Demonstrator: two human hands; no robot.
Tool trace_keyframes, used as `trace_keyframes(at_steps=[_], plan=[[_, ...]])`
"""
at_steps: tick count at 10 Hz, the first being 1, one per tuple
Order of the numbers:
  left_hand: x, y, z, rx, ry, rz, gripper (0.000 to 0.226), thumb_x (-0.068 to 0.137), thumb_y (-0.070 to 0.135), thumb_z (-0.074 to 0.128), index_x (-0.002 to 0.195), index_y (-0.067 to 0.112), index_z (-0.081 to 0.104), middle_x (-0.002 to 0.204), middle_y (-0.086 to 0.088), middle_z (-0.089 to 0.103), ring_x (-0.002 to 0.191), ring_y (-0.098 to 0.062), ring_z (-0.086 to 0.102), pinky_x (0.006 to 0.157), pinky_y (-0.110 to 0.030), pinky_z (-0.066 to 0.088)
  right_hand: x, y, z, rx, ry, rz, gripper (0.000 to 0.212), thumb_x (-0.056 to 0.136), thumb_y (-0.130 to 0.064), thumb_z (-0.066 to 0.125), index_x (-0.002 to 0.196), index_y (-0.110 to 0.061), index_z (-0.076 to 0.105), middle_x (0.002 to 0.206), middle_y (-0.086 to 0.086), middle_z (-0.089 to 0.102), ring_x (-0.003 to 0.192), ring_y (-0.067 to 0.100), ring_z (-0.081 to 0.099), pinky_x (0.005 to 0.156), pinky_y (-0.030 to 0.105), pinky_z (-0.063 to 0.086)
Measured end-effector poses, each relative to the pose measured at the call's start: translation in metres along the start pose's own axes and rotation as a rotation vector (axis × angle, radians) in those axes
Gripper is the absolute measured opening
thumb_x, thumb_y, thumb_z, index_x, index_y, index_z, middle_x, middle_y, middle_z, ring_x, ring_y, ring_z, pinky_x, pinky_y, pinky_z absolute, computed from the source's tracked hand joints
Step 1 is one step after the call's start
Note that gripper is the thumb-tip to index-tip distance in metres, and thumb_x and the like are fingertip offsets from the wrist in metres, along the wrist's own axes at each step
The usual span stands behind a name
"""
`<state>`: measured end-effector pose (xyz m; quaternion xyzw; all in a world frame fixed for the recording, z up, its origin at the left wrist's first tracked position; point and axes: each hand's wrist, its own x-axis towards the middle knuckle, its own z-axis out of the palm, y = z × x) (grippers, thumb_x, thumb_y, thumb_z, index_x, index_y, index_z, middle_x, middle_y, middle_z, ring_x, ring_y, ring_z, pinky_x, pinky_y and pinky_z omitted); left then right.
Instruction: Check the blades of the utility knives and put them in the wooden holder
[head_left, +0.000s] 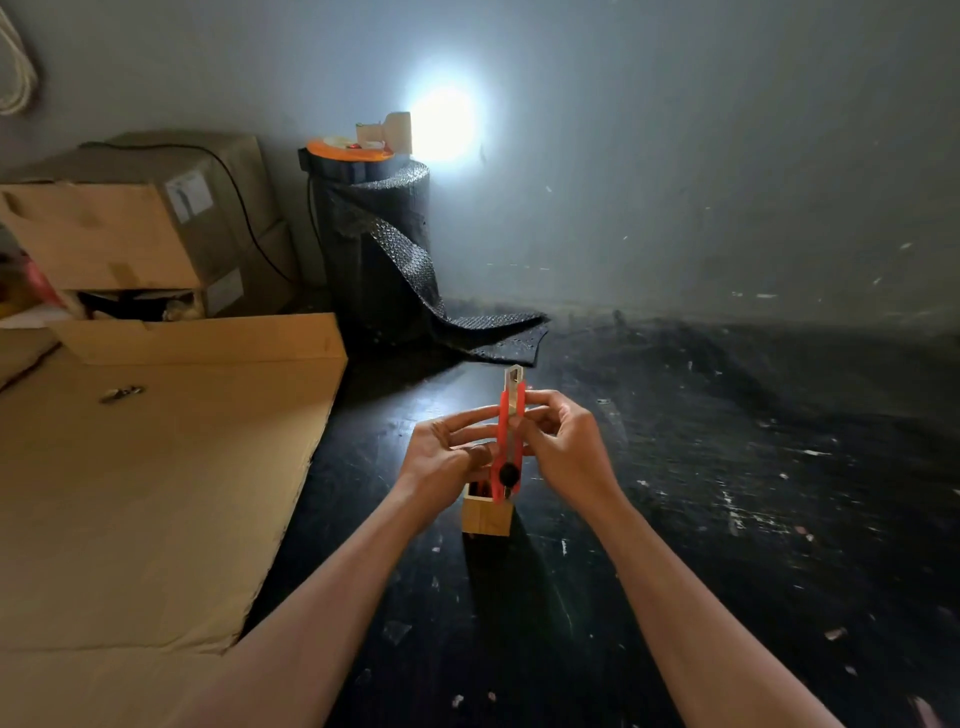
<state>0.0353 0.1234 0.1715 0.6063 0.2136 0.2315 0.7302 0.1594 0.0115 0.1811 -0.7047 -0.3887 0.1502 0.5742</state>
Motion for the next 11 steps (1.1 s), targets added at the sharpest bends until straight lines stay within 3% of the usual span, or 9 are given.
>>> trace_keyframes(at_steps=[1, 2, 4, 5, 6, 7, 8, 9, 11], plan=[[0.018, -0.018, -0.01, 0.128, 0.106, -0.013, 0.043, 0.087, -0.013, 0.068, 0.127, 0.003, 0.066, 0.113, -0.02, 0.076, 0.097, -0.027, 0.077, 0.078, -0.034, 0.065, 0.013, 0.014, 0.005, 0.02, 0.006, 0.01, 0.02, 0.091, -0.021, 0.07, 0.11, -0.015, 0.066, 0.091, 0.003, 0.075, 0.083, 0.015, 0.075, 0.072, 0.043, 0.063], [0.034, -0.04, -0.023, 0.454, 0.179, 0.003, 0.047, 0.085, 0.005, 0.078, 0.13, 0.012, 0.065, 0.123, -0.01, 0.072, 0.11, -0.02, 0.071, 0.09, -0.035, 0.061, 0.026, 0.032, 0.011, 0.012, 0.034, 0.051, 0.016, 0.09, -0.018, 0.07, 0.105, -0.013, 0.066, 0.091, 0.004, 0.073, 0.084, 0.015, 0.073, 0.074, 0.042, 0.063], [0.055, -0.078, -0.034, 0.676, 0.158, -0.142, 0.075, 0.078, 0.016, 0.086, 0.145, 0.016, 0.052, 0.145, -0.008, 0.058, 0.127, -0.023, 0.059, 0.103, -0.042, 0.052, 0.046, 0.072, 0.025, -0.151, 0.035, 0.165, 0.01, 0.093, -0.017, 0.067, 0.102, -0.014, 0.064, 0.096, 0.001, 0.07, 0.084, 0.008, 0.068, 0.072, 0.031, 0.06], [0.063, -0.096, -0.034, 0.718, 0.142, -0.214, 0.083, 0.077, 0.02, 0.088, 0.149, 0.017, 0.047, 0.148, -0.009, 0.055, 0.13, -0.026, 0.057, 0.107, -0.044, 0.049, 0.047, 0.09, 0.032, -0.218, -0.003, 0.2, 0.009, 0.095, -0.014, 0.065, 0.103, -0.013, 0.063, 0.098, 0.003, 0.069, 0.077, 0.001, 0.064, 0.054, 0.011, 0.051], [0.068, -0.109, -0.031, 0.678, 0.139, -0.26, 0.083, 0.079, 0.016, 0.086, 0.151, 0.016, 0.044, 0.149, -0.01, 0.054, 0.132, -0.026, 0.057, 0.109, -0.045, 0.048, 0.045, 0.106, 0.04, -0.278, -0.056, 0.235, 0.011, 0.095, -0.013, 0.063, 0.105, -0.016, 0.061, 0.099, 0.003, 0.069, 0.077, 0.004, 0.065, 0.051, 0.013, 0.049], [0.069, -0.117, -0.029, 0.67, 0.16, -0.26, 0.07, 0.084, 0.005, 0.08, 0.147, 0.016, 0.05, 0.144, -0.007, 0.059, 0.129, -0.023, 0.06, 0.108, -0.039, 0.047, 0.041, 0.12, 0.046, -0.366, -0.083, 0.275, 0.01, 0.093, -0.014, 0.064, 0.1, -0.021, 0.061, 0.096, -0.001, 0.07, 0.084, 0.015, 0.068, 0.06, 0.021, 0.05], [0.068, -0.124, -0.032, 0.672, 0.186, -0.261, 0.065, 0.084, -0.003, 0.076, 0.143, 0.017, 0.056, 0.139, -0.005, 0.064, 0.126, -0.021, 0.062, 0.106, -0.036, 0.049, 0.04, 0.129, 0.05, -0.42, -0.113, 0.326, 0.011, 0.093, -0.013, 0.061, 0.097, -0.023, 0.063, 0.091, -0.004, 0.07, 0.083, 0.015, 0.067, 0.058, 0.02, 0.045], [0.069, -0.133, -0.037, 0.661, 0.183, -0.278, 0.066, 0.084, -0.003, 0.076, 0.143, 0.02, 0.056, 0.141, -0.002, 0.063, 0.128, -0.022, 0.061, 0.105, -0.041, 0.052, 0.04, 0.135, 0.051, -0.464, -0.13, 0.352, 0.011, 0.093, -0.014, 0.059, 0.098, -0.02, 0.066, 0.094, 0.0, 0.072, 0.086, 0.018, 0.068, 0.064, 0.028, 0.051], [0.071, -0.132, -0.036, 0.632, 0.192, -0.287, 0.059, 0.084, 0.0, 0.078, 0.138, 0.015, 0.06, 0.138, -0.006, 0.065, 0.125, -0.024, 0.063, 0.104, -0.041, 0.053, 0.04, 0.131, 0.044, -0.438, -0.11, 0.37, 0.017, 0.094, -0.017, 0.062, 0.109, -0.016, 0.069, 0.105, 0.003, 0.074, 0.096, 0.018, 0.068, 0.079, 0.03, 0.054]])
